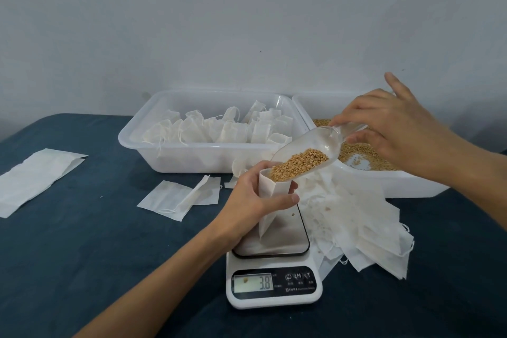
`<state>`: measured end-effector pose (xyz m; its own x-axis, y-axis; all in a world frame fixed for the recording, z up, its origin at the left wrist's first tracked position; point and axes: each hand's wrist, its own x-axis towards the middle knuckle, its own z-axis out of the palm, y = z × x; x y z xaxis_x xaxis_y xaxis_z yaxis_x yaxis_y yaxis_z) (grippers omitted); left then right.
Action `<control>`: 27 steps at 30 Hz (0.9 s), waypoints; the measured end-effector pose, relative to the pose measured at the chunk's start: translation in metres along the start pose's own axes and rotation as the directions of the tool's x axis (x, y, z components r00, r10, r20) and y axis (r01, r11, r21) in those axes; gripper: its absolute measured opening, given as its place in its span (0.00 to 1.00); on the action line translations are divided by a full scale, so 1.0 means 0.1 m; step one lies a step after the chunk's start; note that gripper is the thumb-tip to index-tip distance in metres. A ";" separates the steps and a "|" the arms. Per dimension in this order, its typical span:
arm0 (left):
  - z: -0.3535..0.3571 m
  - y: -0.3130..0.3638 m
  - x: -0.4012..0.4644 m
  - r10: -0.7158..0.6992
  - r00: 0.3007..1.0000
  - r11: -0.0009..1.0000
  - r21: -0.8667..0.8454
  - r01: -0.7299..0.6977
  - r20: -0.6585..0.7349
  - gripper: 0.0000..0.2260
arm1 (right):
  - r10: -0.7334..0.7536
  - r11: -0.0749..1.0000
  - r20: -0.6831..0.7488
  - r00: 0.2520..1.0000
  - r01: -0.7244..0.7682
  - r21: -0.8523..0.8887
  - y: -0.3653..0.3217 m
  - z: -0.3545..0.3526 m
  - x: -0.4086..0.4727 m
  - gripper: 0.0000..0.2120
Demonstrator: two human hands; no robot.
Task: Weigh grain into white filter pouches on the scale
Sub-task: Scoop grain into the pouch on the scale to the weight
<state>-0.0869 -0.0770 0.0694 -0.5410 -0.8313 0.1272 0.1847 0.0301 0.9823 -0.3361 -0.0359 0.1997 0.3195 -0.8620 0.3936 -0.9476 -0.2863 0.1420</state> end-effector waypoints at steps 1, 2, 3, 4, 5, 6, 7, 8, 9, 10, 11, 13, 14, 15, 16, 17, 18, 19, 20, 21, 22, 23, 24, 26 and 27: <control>0.00 0.00 0.00 0.001 1.000 1.000 0.001 -0.001 -0.002 0.23 | 0.000 1.000 0.000 1.000 0.000 0.001 0.00 0.00 0.00 0.15; 0.00 0.00 0.00 0.002 1.000 1.000 0.001 -0.002 -0.003 0.23 | 0.001 1.000 -0.001 1.000 -0.001 0.003 0.00 0.00 0.00 0.15; 0.00 0.00 0.01 0.004 1.000 1.000 0.001 -0.004 -0.004 0.23 | 0.001 1.000 -0.001 1.000 -0.001 0.003 0.00 0.01 0.00 0.15; 0.00 0.00 0.01 0.005 1.000 1.000 0.000 -0.005 -0.004 0.23 | 0.000 1.000 -0.001 1.000 0.000 0.002 0.00 0.01 0.00 0.15; 0.00 0.00 0.01 0.005 1.000 1.000 -0.004 -0.005 -0.004 0.24 | 0.000 1.000 -0.001 1.000 0.000 0.001 0.00 0.01 0.00 0.15; 0.00 0.00 0.01 0.005 1.000 1.000 -0.010 -0.005 -0.004 0.24 | 0.000 1.000 0.000 1.000 0.000 0.002 0.00 0.01 0.00 0.15; 0.00 -0.01 0.01 0.005 1.000 1.000 -0.016 -0.005 -0.003 0.23 | -0.001 1.000 0.002 1.000 0.001 0.002 0.00 0.01 0.00 0.15; 0.00 -0.01 0.01 0.005 1.000 1.000 -0.022 -0.005 -0.002 0.24 | -0.004 1.000 0.003 1.000 0.004 0.002 0.00 0.01 0.00 0.15; -0.01 -0.01 0.01 0.005 1.000 1.000 -0.027 -0.005 -0.001 0.24 | -0.006 1.000 0.005 1.000 0.006 0.002 0.01 0.01 0.00 0.15; -0.01 -0.01 0.01 0.004 1.000 1.000 -0.031 -0.004 0.001 0.24 | -0.007 1.000 0.008 1.000 0.007 0.000 0.01 0.01 0.00 0.16; -0.01 -0.01 0.01 0.004 1.000 0.999 -0.033 -0.004 0.002 0.24 | -0.006 1.000 0.009 1.000 0.006 0.000 0.01 0.01 -0.01 0.16; -0.01 -0.02 0.01 0.007 1.000 1.000 -0.030 -0.006 0.005 0.24 | -0.003 1.000 0.008 1.000 0.003 0.002 0.01 0.01 -0.01 0.16; -0.01 -0.02 0.01 0.008 1.000 1.000 -0.026 -0.008 0.003 0.24 | -0.003 1.000 0.006 1.000 0.003 0.002 0.01 0.01 0.00 0.16; -0.01 -0.02 0.01 0.008 1.000 1.000 -0.025 -0.008 0.002 0.24 | -0.004 1.000 0.004 1.000 0.004 0.000 0.01 0.01 0.00 0.16; -0.01 -0.02 0.01 0.007 1.000 1.000 -0.027 -0.007 0.000 0.24 | -0.006 1.000 0.001 1.000 0.006 -0.003 0.01 0.01 0.00 0.16; -0.01 -0.02 0.02 0.006 1.000 0.999 -0.032 -0.006 -0.002 0.24 | -0.008 1.000 -0.001 1.000 0.008 -0.005 0.01 0.01 0.00 0.16; -0.01 -0.02 0.02 0.004 1.000 0.999 -0.035 -0.004 -0.003 0.24 | -0.010 1.000 -0.002 1.000 0.010 -0.007 0.01 0.01 0.00 0.15; -0.01 -0.02 0.02 0.003 1.000 0.999 -0.038 -0.003 -0.004 0.24 | -0.011 1.000 -0.001 1.000 0.011 -0.009 0.01 0.02 0.00 0.15; -0.01 -0.02 0.02 0.002 1.000 0.999 -0.039 -0.003 -0.005 0.24 | -0.012 1.000 0.000 1.000 0.012 -0.010 0.01 0.02 -0.01 0.15; 0.00 -0.02 0.02 0.003 1.000 0.999 -0.039 -0.003 -0.005 0.24 | -0.012 1.000 0.000 1.000 0.012 -0.010 0.01 0.02 -0.01 0.15; -0.01 -0.02 0.02 0.003 1.000 0.999 -0.039 -0.003 -0.004 0.24 | -0.011 1.000 0.000 1.000 0.011 -0.008 0.01 0.02 -0.01 0.15; 0.00 -0.02 0.02 0.002 1.000 0.999 -0.040 -0.002 -0.004 0.25 | -0.011 1.000 -0.002 1.000 0.011 -0.007 0.02 0.02 -0.01 0.15; 0.00 -0.02 0.02 0.001 1.000 0.999 -0.040 -0.001 -0.003 0.25 | -0.010 1.000 -0.003 1.000 0.010 -0.007 0.02 0.02 -0.01 0.15; -0.01 -0.02 0.02 -0.001 1.000 0.999 -0.037 0.001 -0.003 0.25 | -0.010 1.000 -0.005 1.000 0.010 -0.009 0.01 0.02 0.00 0.15; -0.01 -0.02 0.02 -0.002 1.000 0.999 -0.034 0.002 -0.003 0.25 | -0.009 1.000 -0.005 1.000 0.009 -0.009 0.01 0.02 0.00 0.15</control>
<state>-0.0876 -0.0787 0.0680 -0.5391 -0.8329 0.1251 0.2119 0.0097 0.9772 -0.3372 -0.0369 0.1981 0.3279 -0.8572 0.3970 -0.9446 -0.2901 0.1538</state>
